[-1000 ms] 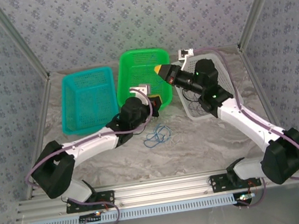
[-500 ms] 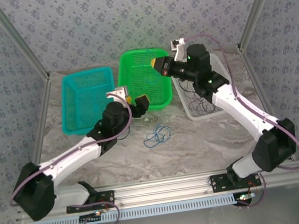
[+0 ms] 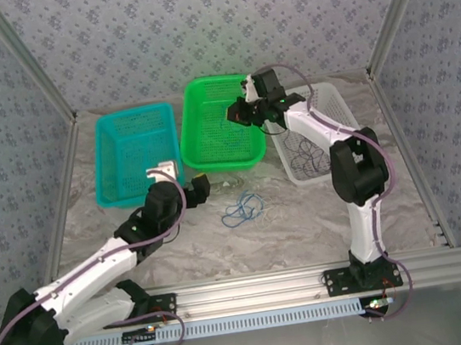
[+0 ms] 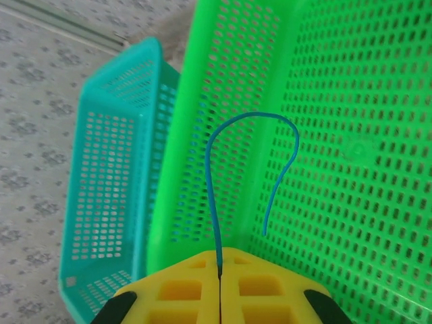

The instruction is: Untangle the cables

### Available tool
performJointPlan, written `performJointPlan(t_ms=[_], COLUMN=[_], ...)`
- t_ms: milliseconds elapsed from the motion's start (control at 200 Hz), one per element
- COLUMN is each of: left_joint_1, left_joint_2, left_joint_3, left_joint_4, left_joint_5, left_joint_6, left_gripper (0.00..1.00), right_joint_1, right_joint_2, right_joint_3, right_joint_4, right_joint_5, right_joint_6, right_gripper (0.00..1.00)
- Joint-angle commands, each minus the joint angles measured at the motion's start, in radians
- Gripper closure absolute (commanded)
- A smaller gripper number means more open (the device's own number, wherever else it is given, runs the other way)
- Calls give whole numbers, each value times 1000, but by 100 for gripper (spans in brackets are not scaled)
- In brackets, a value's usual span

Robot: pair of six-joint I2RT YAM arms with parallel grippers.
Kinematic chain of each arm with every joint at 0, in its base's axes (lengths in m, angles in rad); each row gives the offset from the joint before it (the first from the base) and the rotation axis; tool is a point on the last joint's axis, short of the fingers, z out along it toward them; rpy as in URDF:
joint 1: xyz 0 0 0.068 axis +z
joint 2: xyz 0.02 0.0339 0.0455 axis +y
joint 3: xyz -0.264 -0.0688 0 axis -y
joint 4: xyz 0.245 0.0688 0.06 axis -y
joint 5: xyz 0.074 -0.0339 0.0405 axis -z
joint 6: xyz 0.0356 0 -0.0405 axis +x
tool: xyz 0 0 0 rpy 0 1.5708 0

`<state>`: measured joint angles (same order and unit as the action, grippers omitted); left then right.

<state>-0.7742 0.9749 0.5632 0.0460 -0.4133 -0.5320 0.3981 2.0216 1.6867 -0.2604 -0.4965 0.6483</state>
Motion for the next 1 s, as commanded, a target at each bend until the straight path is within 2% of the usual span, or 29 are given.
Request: performJointPlan(t_ms=[0,50,75,125,160,200,235,340,510,685,859,994], left_joint_1=[0,0,0,1,1,1,1,1,1,2,1,1], left_joint_2=[-47,-53,-53,-50,-46,-38,-29,-2,33,40,59,100], left_joint_3=[-15,-23,-24,-25,-23,-17,-11,14,23,7,-3,7], left_joint_4=[-31,-33,-34,-36,-38,-43,-49,-69,-56,-41,20,48], left_joint_5=[-52,-57,-57,-51,-43,-33,-26,-19,11,27,103,103], left_joint_6=[29,32,33,38,41,45,49,59,63,69,117,128], left_gripper=[1,1,1,0,0,1,1,1,0,1,1,0], right_joint_1=[2,4,4,4,4,4,5,8,39,96,111,124], right_joint_2=[8,18,21,25,21,10,-4,-49,-155,-345,-581,-693], right_joint_3=[60,66,70,78,80,80,78,75,5,-251,-542,-663], right_joint_4=[-63,-77,-89,-110,-124,-130,-132,-153,-231,-269,-220,-223], right_joint_5=[0,4,10,20,32,47,55,72,85,131,156,194], right_joint_6=[-47,-51,-55,-66,-75,-87,-97,-134,-249,-364,-366,-347], right_gripper=[90,81,72,45,33,25,21,19,22,27,31,30])
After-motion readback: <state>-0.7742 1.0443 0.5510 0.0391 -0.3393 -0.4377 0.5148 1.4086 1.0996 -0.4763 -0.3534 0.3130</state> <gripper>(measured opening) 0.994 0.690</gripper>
